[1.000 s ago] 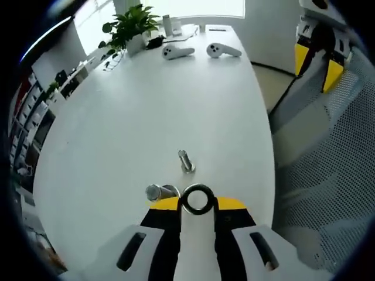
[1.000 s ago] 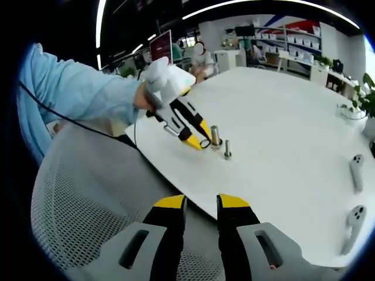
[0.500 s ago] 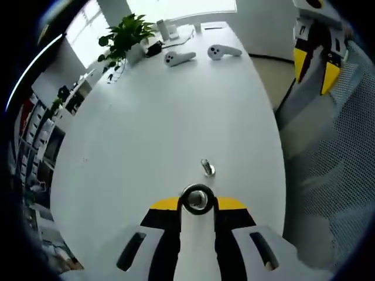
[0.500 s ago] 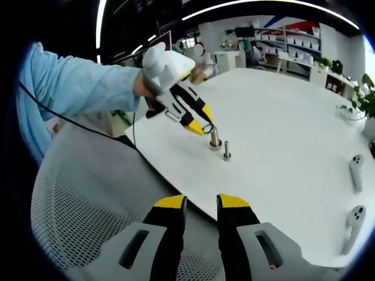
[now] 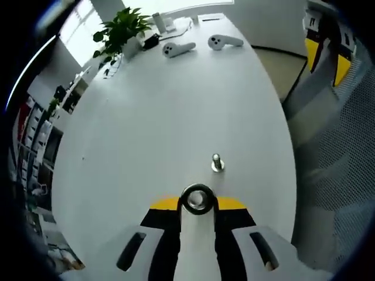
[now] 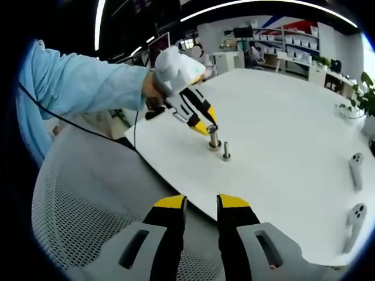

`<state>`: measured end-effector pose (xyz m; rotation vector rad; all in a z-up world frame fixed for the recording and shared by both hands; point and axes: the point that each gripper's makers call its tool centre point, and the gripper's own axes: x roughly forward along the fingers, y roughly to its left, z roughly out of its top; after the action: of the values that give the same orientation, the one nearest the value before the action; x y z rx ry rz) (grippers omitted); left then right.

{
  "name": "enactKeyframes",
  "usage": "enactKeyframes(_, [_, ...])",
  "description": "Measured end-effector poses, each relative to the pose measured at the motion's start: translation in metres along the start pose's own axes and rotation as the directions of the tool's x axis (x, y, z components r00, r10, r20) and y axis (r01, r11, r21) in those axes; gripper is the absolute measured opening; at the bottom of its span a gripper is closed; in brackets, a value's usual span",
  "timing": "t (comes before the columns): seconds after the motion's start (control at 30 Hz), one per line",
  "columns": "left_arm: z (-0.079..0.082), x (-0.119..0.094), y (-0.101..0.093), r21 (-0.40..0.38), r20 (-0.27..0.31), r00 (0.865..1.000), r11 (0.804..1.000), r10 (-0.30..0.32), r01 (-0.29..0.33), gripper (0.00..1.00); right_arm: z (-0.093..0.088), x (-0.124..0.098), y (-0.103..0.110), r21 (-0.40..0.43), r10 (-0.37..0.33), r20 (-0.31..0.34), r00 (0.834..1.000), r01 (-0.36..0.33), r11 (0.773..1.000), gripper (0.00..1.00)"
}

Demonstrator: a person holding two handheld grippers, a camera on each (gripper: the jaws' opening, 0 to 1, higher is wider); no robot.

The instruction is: Place the washer onto the threaded stud by aligning its center hole with the stud, sliding it down to the base, and recovering from edge contact or off-axis alignment until the washer reaches the visible bottom stop.

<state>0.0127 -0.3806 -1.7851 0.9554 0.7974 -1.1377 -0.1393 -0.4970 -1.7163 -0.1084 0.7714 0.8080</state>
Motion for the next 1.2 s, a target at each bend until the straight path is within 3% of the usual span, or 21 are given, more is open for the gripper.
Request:
enactKeyframes(0.6, [-0.014,0.035,-0.004,0.01,-0.097,0.993,0.997,-0.069,0.07,0.18,-0.001,0.001,0.0,0.004,0.006,-0.006,1.0,-0.006,1.0,0.23])
enactKeyframes(1.1, [-0.017,0.047,-0.007,-0.077,-0.123,0.983,0.989,-0.136,0.127,0.19,0.0,0.002,0.008,-0.002,0.054,0.0,0.999,-0.054,0.999,0.23])
enactKeyframes(1.13, [-0.017,0.048,-0.011,-0.113,-0.124,0.979,0.982,-0.164,0.15,0.19,0.0,0.002,0.009,-0.003,0.057,0.0,0.998,-0.057,0.998,0.23])
enactKeyframes(1.2, [-0.02,0.046,-0.008,-0.129,-0.124,0.98,0.982,-0.155,0.139,0.2,0.0,0.002,0.009,-0.007,0.06,0.001,0.998,-0.06,0.998,0.23])
